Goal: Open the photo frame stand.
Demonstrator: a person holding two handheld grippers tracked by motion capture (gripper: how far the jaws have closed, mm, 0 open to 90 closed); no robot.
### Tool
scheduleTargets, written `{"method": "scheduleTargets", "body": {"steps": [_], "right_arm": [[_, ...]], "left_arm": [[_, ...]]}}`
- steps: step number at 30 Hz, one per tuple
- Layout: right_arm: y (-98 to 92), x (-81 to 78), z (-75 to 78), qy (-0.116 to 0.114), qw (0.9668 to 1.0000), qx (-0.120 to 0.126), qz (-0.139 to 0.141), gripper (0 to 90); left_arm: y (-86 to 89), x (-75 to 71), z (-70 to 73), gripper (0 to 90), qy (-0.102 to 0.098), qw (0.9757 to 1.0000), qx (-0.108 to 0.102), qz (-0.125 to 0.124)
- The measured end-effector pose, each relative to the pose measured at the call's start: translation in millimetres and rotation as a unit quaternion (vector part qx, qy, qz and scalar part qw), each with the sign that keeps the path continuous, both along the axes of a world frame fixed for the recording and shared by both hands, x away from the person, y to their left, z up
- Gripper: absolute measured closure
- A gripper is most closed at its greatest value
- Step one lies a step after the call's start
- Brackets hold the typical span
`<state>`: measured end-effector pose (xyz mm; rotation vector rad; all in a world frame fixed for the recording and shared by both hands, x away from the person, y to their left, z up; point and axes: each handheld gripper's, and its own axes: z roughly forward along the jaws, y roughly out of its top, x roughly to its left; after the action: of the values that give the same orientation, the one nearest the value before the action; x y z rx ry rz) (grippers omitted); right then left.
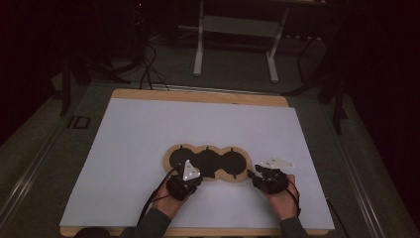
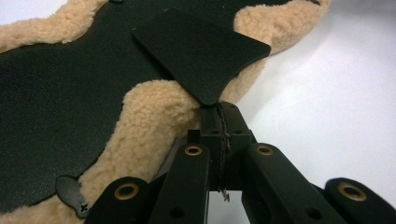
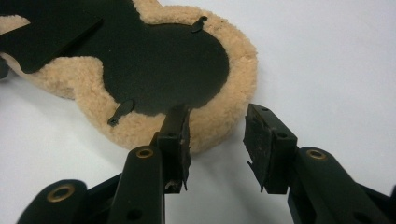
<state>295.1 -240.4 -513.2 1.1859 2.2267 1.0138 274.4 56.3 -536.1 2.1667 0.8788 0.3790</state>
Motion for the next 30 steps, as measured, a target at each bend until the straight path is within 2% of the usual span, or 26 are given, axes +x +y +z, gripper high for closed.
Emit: {"method": "scheduleTargets", "body": {"steps": [12, 21, 27, 30], "right_arm": [[-0.2, 0.0, 0.0, 0.000, 1.0000, 0.001, 0.000, 59.8], [0.1, -1.1, -1.0, 0.002, 1.0000, 0.000, -0.001, 59.8], [0.8, -1.0, -2.0, 0.005, 1.0000, -0.001, -0.001, 59.8], [0.9, -1.1, -2.0, 0.005, 1.0000, -0.001, -0.001, 59.8]], "left_arm": [[-1.5, 0.2, 3.3, 90.0, -0.006, 1.0000, -0.006, 0.002], [0.5, 2.4, 14.5, 90.0, -0.013, 0.9997, -0.020, 0.007], [2.1, 6.1, 26.2, 90.0, -0.020, 0.9988, -0.043, 0.012], [1.2, 8.7, 30.2, 90.0, -0.020, 0.9989, -0.042, 0.011]]}}
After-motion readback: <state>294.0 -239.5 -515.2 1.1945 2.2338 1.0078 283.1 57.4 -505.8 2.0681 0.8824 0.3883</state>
